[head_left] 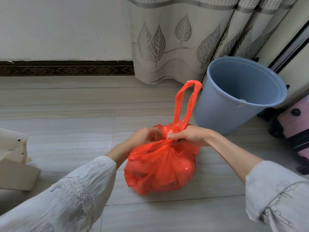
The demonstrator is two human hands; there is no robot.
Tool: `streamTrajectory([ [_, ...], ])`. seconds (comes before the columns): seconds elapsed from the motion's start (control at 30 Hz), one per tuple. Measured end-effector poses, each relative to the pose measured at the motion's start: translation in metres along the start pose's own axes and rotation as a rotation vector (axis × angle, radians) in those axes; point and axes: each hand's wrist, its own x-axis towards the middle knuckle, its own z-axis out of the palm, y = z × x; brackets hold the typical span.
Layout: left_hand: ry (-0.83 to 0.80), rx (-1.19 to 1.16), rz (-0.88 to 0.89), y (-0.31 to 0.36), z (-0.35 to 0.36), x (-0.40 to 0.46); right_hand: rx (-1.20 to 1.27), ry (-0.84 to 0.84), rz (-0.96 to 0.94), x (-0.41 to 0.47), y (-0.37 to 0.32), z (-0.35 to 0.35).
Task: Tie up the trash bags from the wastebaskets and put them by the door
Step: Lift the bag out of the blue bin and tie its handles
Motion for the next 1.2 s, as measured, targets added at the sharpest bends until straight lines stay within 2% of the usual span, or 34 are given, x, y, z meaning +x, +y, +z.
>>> streamTrajectory([
  [0.17,0.084,0.163,0.143,0.012,0.007,0.003,-0.060,-0.108,0.054,-0.009,-0.002,0.000],
  [0.37,0.069,0.223,0.121,0.011,0.014,0.004,-0.175,-0.111,0.052,-0.017,-0.009,0.001],
  [0.43,0.081,0.217,0.116,0.011,0.014,0.003,-0.226,-0.078,0.049,-0.016,-0.008,0.001],
  [0.53,0.077,0.181,0.075,0.012,0.013,0.003,-0.360,0.067,0.028,-0.015,-0.006,0.005],
  [0.6,0.065,0.180,0.038,0.017,0.012,0.004,-0.412,0.157,-0.019,-0.013,-0.003,0.008],
  [0.8,0.092,0.161,-0.075,0.025,0.014,0.007,-0.566,0.274,-0.210,-0.023,0.000,0.017],
  [1.0,0.089,-0.038,-0.158,0.025,0.008,0.004,-0.140,0.360,-0.133,-0.003,0.006,0.016],
  [1.1,0.074,-0.039,-0.155,0.021,0.010,0.003,0.087,0.289,0.023,0.005,0.010,0.014],
  [1.2,0.089,-0.032,-0.169,0.014,0.014,0.005,0.281,0.253,0.055,0.008,0.012,0.014],
])
